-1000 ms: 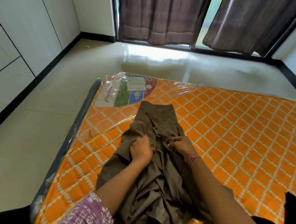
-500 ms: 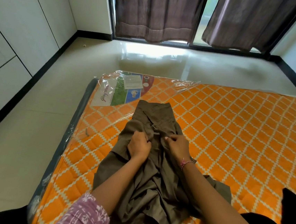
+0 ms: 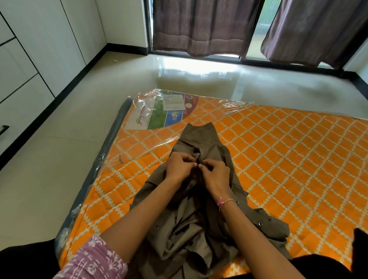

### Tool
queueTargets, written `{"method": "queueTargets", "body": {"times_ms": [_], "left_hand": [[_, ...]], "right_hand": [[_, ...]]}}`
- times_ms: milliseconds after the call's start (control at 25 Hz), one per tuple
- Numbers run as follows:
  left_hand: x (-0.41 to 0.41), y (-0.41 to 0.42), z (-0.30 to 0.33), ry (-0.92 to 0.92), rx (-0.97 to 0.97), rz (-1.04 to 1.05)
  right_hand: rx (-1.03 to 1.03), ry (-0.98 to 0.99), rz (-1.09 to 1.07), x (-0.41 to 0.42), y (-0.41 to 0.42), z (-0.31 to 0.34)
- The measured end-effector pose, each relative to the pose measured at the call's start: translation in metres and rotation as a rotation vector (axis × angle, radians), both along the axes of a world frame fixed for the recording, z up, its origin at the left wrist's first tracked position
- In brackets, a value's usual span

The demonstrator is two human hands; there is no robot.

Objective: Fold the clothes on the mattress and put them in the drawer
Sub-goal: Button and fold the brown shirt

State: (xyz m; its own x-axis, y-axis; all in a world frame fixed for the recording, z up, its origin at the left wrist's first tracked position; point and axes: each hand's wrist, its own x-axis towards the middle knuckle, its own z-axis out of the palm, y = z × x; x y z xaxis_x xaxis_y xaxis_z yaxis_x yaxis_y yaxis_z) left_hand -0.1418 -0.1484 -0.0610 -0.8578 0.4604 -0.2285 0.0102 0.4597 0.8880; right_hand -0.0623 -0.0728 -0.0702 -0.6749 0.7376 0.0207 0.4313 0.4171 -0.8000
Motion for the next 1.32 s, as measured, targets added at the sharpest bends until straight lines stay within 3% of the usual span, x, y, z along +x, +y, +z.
{"method": "queueTargets", "body": {"times_ms": [160,280,480,640,800,880,1040,1240,1320], "left_hand": [[0.004,-0.003,0.011,-0.015,0.03,-0.012],[-0.002,0.0,0.02,-0.071,-0.001,-0.088],[-0.013,0.007,0.038,-0.062,0.009,-0.182],[-0.023,0.009,0.044,-0.044,0.015,-0.237],[-0.023,0.008,0.046,-0.167,0.097,-0.196],[-0.016,0.007,0.046,-0.034,0.1,-0.219],[0.012,-0.008,0.036,0.621,0.022,-0.16],[0.026,-0.024,0.014,0.455,-0.277,-0.236],[0.03,-0.021,0.015,0.443,-0.281,-0.253]], "right_hand": [[0.025,0.06,-0.034,0.002,-0.004,0.007],[0.076,0.021,0.02,0.003,-0.002,0.017],[0.106,-0.02,-0.072,-0.008,0.007,0.039],[-0.09,0.008,-0.09,-0.014,0.017,0.045],[-0.35,0.116,-0.162,-0.016,0.019,0.043],[-0.339,0.131,-0.216,-0.019,0.018,0.042],[-0.34,0.169,-0.234,-0.026,0.023,0.048],[-0.487,0.196,-0.275,-0.037,0.034,0.065],[-0.634,0.237,-0.336,-0.04,0.04,0.068]]}}
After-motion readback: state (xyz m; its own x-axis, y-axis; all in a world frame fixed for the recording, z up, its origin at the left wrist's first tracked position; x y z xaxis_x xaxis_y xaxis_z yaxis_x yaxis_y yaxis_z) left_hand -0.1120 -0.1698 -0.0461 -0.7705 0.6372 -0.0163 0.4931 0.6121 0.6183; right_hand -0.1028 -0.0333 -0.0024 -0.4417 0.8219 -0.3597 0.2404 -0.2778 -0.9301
